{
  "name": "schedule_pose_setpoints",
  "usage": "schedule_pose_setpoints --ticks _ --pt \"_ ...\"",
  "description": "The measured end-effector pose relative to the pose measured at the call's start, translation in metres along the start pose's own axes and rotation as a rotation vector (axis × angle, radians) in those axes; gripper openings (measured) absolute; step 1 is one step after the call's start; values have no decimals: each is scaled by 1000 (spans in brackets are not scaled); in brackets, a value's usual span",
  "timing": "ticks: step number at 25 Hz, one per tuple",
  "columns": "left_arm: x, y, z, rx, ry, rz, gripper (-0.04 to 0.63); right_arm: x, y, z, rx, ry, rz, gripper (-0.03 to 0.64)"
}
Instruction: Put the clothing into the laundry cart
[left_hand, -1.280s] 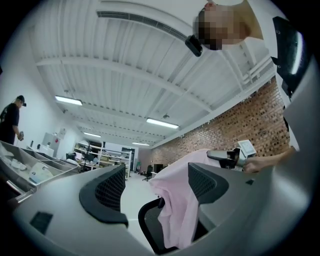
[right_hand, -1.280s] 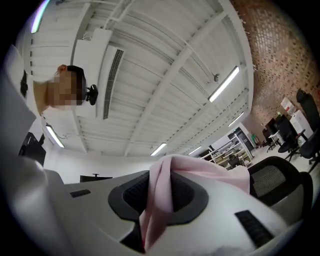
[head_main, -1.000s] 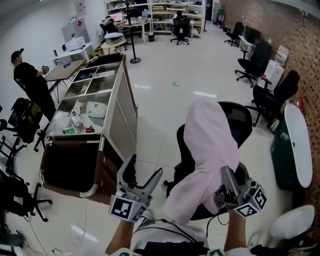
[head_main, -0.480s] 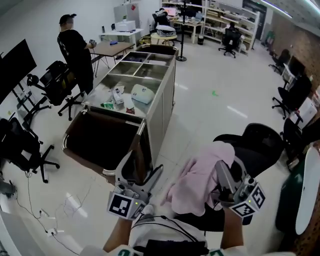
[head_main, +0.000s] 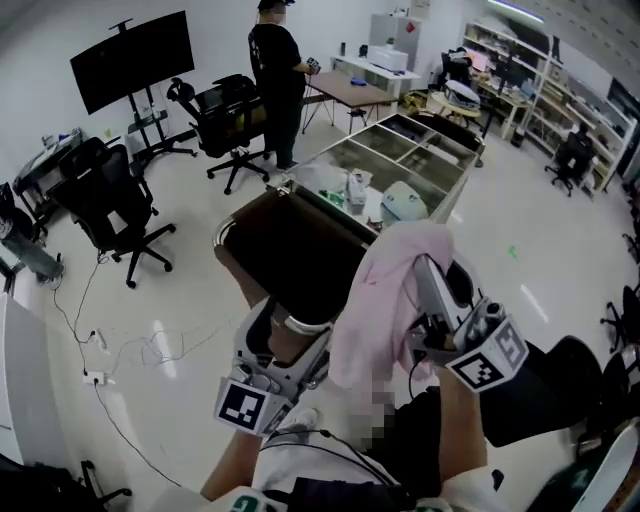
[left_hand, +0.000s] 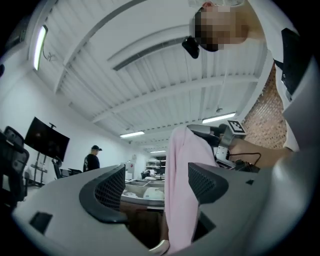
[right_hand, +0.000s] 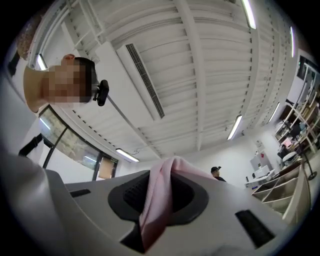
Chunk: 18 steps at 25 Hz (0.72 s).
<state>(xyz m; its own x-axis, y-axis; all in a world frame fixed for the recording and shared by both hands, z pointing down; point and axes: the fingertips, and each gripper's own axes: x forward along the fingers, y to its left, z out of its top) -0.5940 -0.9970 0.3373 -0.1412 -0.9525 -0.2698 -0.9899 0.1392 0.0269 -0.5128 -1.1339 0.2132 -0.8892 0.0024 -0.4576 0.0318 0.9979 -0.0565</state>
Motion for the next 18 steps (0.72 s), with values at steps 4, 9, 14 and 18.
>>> schedule_pose_setpoints --ticks 4,9,14,18 --pt "-30 46 -11 99 7 101 371 81 -6 -44 3 61 26 86" --pt "-55 84 -17 123 25 191 371 143 -20 -136 50 242 3 92" --pt "-60 98 -25 118 43 215 371 140 -20 -228 94 533 6 281" --pt "-52 93 -30 102 50 194 371 118 -36 -239 87 537 -66 436"
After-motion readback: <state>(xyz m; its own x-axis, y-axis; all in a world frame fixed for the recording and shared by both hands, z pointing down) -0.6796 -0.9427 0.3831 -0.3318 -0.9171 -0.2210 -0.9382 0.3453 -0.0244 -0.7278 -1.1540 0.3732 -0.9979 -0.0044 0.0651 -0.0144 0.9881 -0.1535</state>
